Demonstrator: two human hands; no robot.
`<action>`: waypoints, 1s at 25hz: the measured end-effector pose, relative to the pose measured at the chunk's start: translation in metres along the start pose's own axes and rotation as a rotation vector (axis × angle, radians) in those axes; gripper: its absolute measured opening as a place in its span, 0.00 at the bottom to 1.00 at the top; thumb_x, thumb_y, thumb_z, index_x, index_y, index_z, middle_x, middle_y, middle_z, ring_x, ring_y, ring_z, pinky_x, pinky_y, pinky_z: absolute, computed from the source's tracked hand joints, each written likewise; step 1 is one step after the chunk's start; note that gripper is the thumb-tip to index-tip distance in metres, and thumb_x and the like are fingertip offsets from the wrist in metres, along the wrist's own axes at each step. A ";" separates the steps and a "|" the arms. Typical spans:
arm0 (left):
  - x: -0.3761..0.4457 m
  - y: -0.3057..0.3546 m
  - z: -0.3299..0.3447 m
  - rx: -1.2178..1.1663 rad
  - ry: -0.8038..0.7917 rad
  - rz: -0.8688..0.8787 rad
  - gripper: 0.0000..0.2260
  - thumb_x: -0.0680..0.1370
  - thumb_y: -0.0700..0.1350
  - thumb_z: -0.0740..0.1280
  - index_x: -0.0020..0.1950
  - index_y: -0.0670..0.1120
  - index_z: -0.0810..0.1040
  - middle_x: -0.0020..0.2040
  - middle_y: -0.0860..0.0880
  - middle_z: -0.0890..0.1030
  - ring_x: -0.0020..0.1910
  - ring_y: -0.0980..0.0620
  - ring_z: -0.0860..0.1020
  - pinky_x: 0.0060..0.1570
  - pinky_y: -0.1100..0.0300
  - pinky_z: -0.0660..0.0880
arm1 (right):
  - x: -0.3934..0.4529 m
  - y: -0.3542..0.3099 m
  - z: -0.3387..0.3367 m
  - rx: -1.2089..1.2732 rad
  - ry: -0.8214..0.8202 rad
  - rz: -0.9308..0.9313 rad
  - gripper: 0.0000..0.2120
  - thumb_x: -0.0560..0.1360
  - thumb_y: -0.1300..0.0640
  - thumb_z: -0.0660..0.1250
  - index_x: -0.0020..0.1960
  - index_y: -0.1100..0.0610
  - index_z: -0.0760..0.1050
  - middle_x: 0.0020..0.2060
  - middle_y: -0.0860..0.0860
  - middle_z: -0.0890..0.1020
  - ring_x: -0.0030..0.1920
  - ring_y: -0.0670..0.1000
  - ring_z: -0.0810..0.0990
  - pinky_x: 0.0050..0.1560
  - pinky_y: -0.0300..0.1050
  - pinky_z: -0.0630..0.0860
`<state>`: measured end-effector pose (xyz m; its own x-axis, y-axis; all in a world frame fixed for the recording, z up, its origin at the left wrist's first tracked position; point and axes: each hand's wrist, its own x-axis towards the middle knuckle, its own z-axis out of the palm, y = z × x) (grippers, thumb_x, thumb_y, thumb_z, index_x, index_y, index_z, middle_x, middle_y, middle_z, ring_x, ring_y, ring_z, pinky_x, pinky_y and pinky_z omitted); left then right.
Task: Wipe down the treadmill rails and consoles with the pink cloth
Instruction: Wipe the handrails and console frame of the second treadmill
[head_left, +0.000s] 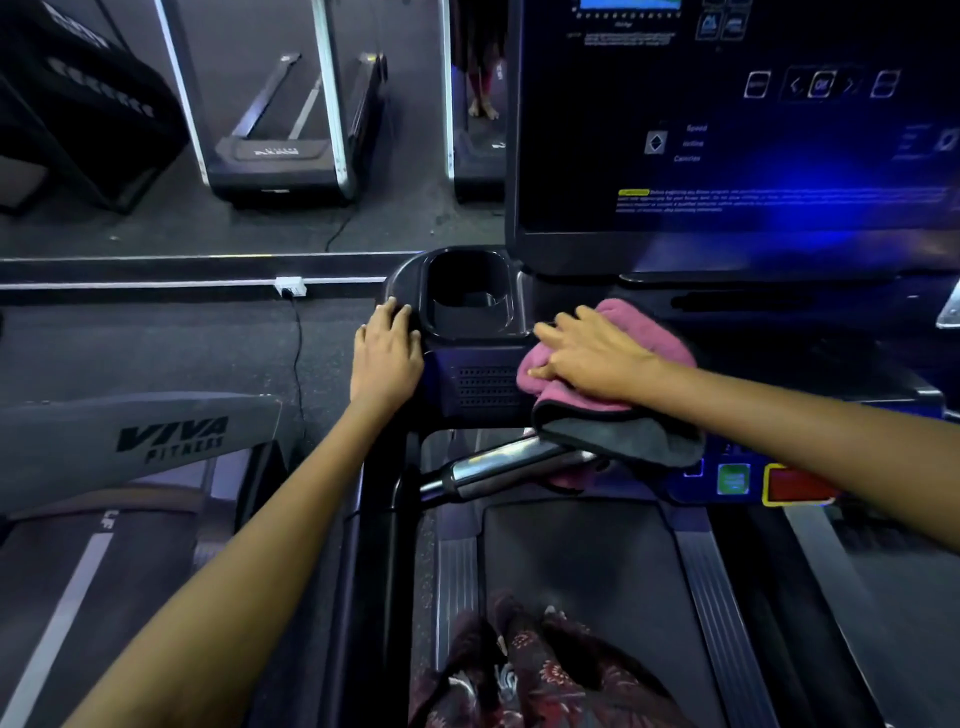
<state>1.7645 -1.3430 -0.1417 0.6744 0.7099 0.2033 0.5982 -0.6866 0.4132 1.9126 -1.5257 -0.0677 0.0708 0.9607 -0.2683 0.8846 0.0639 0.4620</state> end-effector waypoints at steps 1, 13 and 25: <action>-0.005 -0.001 0.000 0.010 -0.011 0.002 0.19 0.81 0.42 0.56 0.71 0.40 0.64 0.73 0.41 0.62 0.73 0.44 0.60 0.71 0.50 0.54 | -0.002 0.001 0.000 -0.022 -0.012 0.008 0.18 0.82 0.50 0.49 0.64 0.45 0.73 0.60 0.52 0.70 0.56 0.55 0.72 0.49 0.48 0.65; -0.034 0.001 -0.002 0.095 -0.153 -0.019 0.23 0.82 0.46 0.54 0.76 0.43 0.55 0.77 0.45 0.52 0.76 0.45 0.49 0.72 0.47 0.53 | 0.012 -0.007 -0.002 0.006 0.040 -0.075 0.20 0.81 0.50 0.47 0.63 0.45 0.75 0.58 0.52 0.71 0.56 0.55 0.71 0.50 0.49 0.64; -0.042 -0.001 -0.007 0.066 -0.214 -0.016 0.25 0.81 0.46 0.56 0.76 0.44 0.53 0.78 0.46 0.49 0.76 0.45 0.46 0.71 0.46 0.52 | 0.031 -0.033 0.000 0.003 0.181 -0.098 0.20 0.80 0.52 0.47 0.61 0.43 0.76 0.55 0.53 0.74 0.51 0.55 0.75 0.45 0.48 0.68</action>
<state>1.7323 -1.3706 -0.1441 0.7372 0.6757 0.0011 0.6316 -0.6896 0.3544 1.8859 -1.4978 -0.0907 -0.0998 0.9828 -0.1551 0.8844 0.1590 0.4389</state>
